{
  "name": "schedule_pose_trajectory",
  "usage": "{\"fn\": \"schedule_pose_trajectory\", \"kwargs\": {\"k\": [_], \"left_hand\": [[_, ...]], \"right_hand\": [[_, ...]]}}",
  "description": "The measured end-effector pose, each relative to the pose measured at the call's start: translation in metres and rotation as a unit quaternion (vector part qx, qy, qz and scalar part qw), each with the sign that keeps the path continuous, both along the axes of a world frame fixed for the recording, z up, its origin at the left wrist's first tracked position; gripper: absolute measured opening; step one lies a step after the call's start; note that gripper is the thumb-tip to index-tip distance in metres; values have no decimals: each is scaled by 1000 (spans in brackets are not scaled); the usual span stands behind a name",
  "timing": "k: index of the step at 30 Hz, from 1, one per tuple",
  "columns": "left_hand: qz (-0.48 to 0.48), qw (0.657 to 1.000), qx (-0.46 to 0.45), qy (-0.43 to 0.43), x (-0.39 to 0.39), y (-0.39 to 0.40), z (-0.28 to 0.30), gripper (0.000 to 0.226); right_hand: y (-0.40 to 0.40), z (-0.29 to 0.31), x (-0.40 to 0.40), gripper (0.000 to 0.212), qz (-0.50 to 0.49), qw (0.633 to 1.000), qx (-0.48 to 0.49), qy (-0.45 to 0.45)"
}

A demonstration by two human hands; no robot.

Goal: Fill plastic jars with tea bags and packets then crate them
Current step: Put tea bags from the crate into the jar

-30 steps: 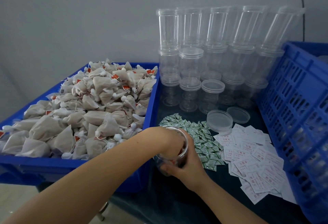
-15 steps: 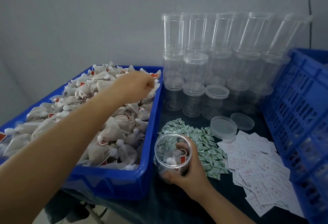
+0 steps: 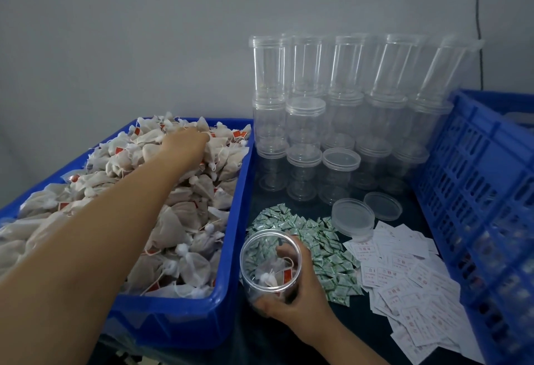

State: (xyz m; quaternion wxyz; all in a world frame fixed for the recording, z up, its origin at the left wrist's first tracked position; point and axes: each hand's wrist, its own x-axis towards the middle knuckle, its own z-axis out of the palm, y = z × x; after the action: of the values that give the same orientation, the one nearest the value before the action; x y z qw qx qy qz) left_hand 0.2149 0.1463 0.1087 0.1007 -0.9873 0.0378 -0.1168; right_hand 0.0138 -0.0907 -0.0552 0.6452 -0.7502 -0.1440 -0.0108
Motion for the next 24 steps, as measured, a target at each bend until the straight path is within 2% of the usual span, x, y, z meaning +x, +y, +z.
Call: {"fn": "schedule_pose_trajectory", "kwargs": {"k": [5,9,11,18,24], "left_hand": [[10,997,17,-78,1,5,-10,46],[21,998,-6,-65,0,3,-10,24],[7,999,-22,-47,-3,2,-6,23],[-44,990,-122,-55,-20,1,18,30],[-115,961,-239,-81,-52,-3,39,25]], "right_hand": [[-1,3,-1,98,4,1000,-5,1],[-2,3,-1,100,1,1000,-13,2],[-1,3,-1,98,3,1000,-10,5],[0,4,-1,94,4,1000,0,2],[1,3,-1,95,11,1000,10,-3]]}}
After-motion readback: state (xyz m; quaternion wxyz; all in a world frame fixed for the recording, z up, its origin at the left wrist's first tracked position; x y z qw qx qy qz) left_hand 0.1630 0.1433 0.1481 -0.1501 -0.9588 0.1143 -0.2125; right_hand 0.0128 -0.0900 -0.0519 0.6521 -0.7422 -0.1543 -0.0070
